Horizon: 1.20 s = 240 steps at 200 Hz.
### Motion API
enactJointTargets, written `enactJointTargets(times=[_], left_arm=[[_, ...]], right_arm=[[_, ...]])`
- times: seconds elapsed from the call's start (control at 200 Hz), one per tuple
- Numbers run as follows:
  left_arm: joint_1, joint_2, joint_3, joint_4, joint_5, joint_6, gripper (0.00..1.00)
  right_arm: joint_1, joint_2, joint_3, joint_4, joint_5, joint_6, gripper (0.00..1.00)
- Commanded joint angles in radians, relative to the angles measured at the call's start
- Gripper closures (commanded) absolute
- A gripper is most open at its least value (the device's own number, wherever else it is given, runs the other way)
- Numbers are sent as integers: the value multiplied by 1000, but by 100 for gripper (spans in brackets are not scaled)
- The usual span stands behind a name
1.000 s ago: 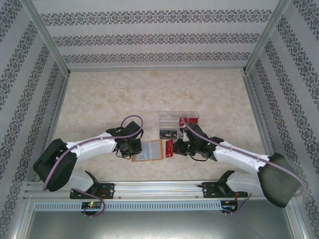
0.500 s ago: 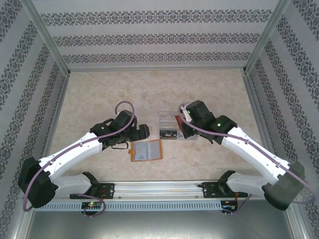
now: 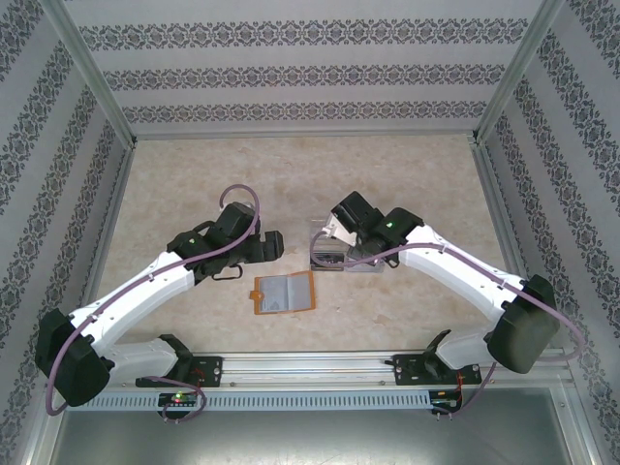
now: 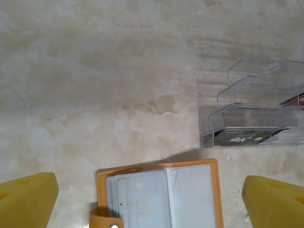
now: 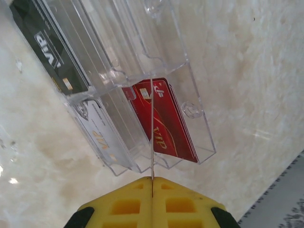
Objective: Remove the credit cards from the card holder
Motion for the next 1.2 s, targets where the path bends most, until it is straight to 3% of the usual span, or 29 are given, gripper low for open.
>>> enactJointTargets(times=[0.0,0.475,0.979,1.024,1.104,1.149,1.194], left_arm=[[23,8,25,-20,-12,54,0],[82,20,17,-6,49,87,0],[113,10,-3,3,80,93,0],[116,10,-4,4,83,94,0],[120,12,-4,5,88,97,0],[121,12,-6,5,90,98,0],[125,12,-7,4,93,98,0]], right_arm=[[11,6,-48,14,86,-165,100],[-18,57,-95,135,134,-264,100],[-54,110,-101,167,108,-244,100],[-57,112,-103,171,113,-238,91],[-66,118,-105,186,129,-231,85],[-73,120,-103,194,136,-225,71],[-81,124,-98,204,150,-217,69]])
